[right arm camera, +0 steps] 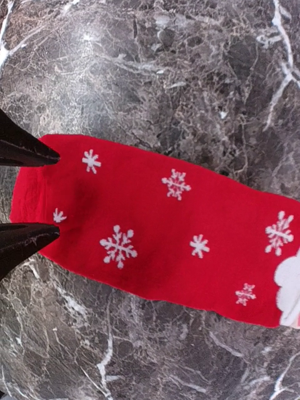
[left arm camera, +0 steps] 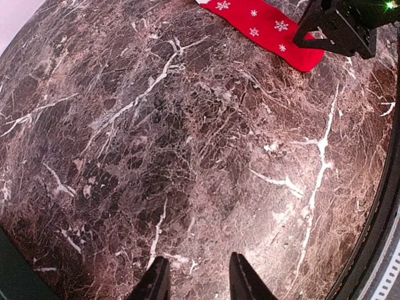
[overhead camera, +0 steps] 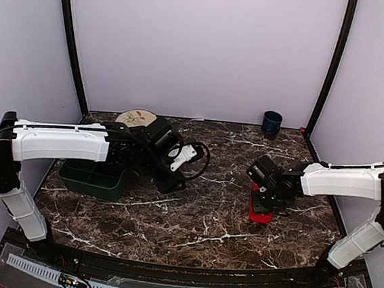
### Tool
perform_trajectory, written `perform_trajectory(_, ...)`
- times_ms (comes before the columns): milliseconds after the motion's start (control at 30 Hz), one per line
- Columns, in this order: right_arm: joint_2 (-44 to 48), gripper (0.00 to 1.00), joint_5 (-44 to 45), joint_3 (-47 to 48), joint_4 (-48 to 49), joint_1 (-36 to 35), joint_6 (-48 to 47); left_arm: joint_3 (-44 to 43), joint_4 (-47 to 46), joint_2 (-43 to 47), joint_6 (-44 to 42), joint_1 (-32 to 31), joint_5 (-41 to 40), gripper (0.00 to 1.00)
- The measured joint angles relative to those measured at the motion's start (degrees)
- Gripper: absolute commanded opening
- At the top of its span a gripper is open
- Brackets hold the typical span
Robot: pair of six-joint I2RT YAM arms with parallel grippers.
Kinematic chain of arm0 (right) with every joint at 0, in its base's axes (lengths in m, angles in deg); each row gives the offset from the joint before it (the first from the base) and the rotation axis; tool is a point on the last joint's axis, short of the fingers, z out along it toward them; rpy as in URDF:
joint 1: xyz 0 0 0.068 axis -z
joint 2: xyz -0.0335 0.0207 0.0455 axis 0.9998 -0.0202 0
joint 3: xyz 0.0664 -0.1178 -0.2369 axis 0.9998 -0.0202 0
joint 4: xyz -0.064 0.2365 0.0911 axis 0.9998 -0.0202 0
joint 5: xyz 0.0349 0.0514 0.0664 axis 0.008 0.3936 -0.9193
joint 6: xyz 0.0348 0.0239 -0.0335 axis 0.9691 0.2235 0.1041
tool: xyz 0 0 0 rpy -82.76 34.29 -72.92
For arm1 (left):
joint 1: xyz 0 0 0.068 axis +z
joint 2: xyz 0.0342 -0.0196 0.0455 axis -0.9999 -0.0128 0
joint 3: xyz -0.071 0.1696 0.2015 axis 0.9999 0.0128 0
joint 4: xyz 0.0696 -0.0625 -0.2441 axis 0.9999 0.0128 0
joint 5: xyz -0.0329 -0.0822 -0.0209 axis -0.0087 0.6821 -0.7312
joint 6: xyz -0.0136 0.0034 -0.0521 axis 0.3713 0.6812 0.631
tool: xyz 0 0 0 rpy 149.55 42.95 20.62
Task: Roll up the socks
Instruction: Move the sock to the center of the board.
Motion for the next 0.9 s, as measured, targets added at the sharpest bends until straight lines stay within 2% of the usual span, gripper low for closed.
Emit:
perform_trajectory(100,-1.8,0.28,-1.4,-0.6,0.3,0.0,1.3,1.2,-1.1,0.0,0.0,-0.4,0.0,0.35)
perform_trajectory(300,-5.7,0.16,-4.3,-0.6,2.2,0.0,2.8,5.1,-3.6,0.5,0.6,-0.8,-0.6,0.35)
perform_trajectory(467,-8.3,0.13,-6.8,1.1,4.0,-0.4,2.9,8.3,-5.0,2.9,1.4,-1.1,-1.6,0.34)
perform_trajectory(900,-26.0,0.13,-11.9,22.8,7.0,-10.5,2.9,12.9,-6.5,9.0,2.3,-1.3,-6.2,0.34)
